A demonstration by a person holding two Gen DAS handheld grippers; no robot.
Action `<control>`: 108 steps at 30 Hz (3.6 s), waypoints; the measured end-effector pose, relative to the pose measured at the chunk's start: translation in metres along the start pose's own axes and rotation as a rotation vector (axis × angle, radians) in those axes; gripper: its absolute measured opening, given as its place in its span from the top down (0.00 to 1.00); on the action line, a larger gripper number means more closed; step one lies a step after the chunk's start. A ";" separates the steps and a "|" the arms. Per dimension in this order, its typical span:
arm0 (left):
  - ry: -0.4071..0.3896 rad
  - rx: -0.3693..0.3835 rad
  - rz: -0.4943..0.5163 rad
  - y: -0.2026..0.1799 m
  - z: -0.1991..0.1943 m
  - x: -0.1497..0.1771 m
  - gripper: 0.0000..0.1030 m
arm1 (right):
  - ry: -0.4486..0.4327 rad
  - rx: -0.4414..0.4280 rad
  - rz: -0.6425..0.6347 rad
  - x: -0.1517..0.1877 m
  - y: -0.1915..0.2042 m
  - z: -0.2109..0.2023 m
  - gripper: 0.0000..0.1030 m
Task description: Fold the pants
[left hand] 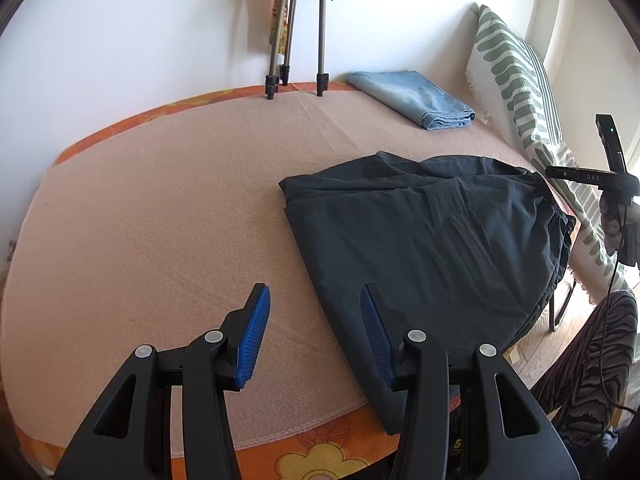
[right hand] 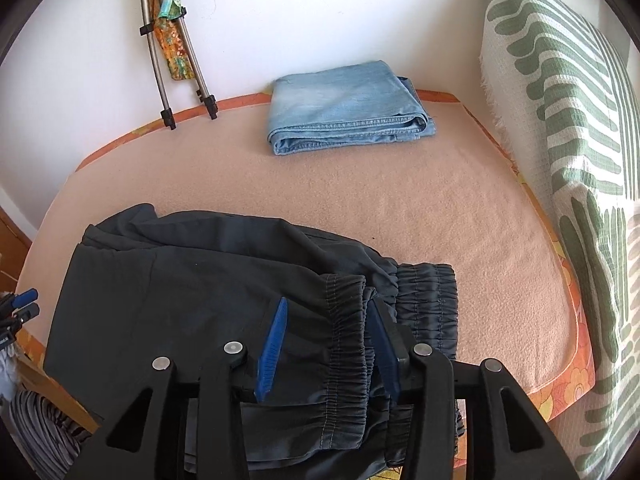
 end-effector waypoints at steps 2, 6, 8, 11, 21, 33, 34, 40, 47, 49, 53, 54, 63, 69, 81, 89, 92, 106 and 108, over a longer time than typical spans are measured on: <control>-0.011 -0.035 0.016 0.014 -0.022 -0.019 0.56 | -0.026 -0.027 -0.025 -0.003 0.013 -0.011 0.57; 0.000 -0.074 0.041 0.036 -0.056 -0.054 0.56 | -0.076 -0.132 -0.019 -0.007 0.039 -0.034 0.56; -0.004 -0.114 0.054 0.044 -0.070 -0.070 0.56 | -0.095 -0.176 -0.031 -0.008 0.053 -0.042 0.55; -0.020 -0.110 0.034 0.050 -0.083 -0.089 0.56 | -0.096 -0.248 -0.054 -0.006 0.080 -0.050 0.53; -0.042 0.021 -0.124 0.010 -0.036 -0.051 0.55 | -0.035 -0.407 -0.179 0.004 0.184 -0.031 0.38; -0.004 0.117 -0.316 -0.042 0.021 0.041 0.55 | 0.243 -0.423 -0.247 0.028 0.298 0.045 0.37; -0.007 0.124 -0.328 -0.043 0.023 0.044 0.55 | 0.278 -0.420 -0.229 0.030 0.305 0.054 0.37; -0.030 0.164 -0.371 -0.042 0.026 0.057 0.55 | 0.388 -0.340 -0.220 0.045 0.345 0.094 0.37; -0.067 0.222 -0.396 -0.044 0.024 0.065 0.55 | 0.421 -0.145 -0.349 0.065 0.390 0.124 0.41; -0.077 0.228 -0.392 -0.045 0.023 0.066 0.55 | 0.410 -0.075 -0.393 0.069 0.396 0.130 0.43; -0.094 0.248 -0.404 -0.046 0.019 0.067 0.55 | 0.422 0.026 -0.454 0.079 0.402 0.136 0.45; -0.095 0.252 -0.401 -0.046 0.019 0.066 0.55 | 0.424 0.047 -0.469 0.081 0.402 0.138 0.47; -0.087 0.210 -0.358 -0.057 0.021 0.056 0.55 | 0.424 0.062 -0.453 0.078 0.391 0.138 0.80; -0.070 0.155 -0.379 -0.047 0.026 0.057 0.47 | 0.435 -0.061 -0.341 0.066 0.377 0.124 0.98; -0.210 0.187 -0.360 -0.075 0.008 0.025 0.93 | 0.382 -0.297 -0.175 0.022 0.344 0.074 0.99; -0.325 0.239 -0.212 -0.131 -0.027 -0.031 0.93 | 0.360 -0.474 -0.083 -0.002 0.328 0.037 0.99; -0.338 0.269 -0.154 -0.152 -0.034 -0.049 0.93 | 0.340 -0.518 -0.065 -0.010 0.312 0.020 0.99; -0.287 0.439 0.040 -0.264 0.010 -0.108 0.93 | 0.171 -0.571 0.160 -0.061 0.123 -0.021 0.99; -0.267 0.455 0.081 -0.288 0.024 -0.115 0.93 | 0.154 -0.550 0.207 -0.062 0.086 -0.018 0.99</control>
Point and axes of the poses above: each gripper's, at about its wrist camera, not at the fingertips, and z roughly the way its jaws point, y to its left, x to its underside, the point moved 7 cm from there along z, roughly the way its jaws point, and after that the axes turned 13 degrees about z, right-handed, at the moved point
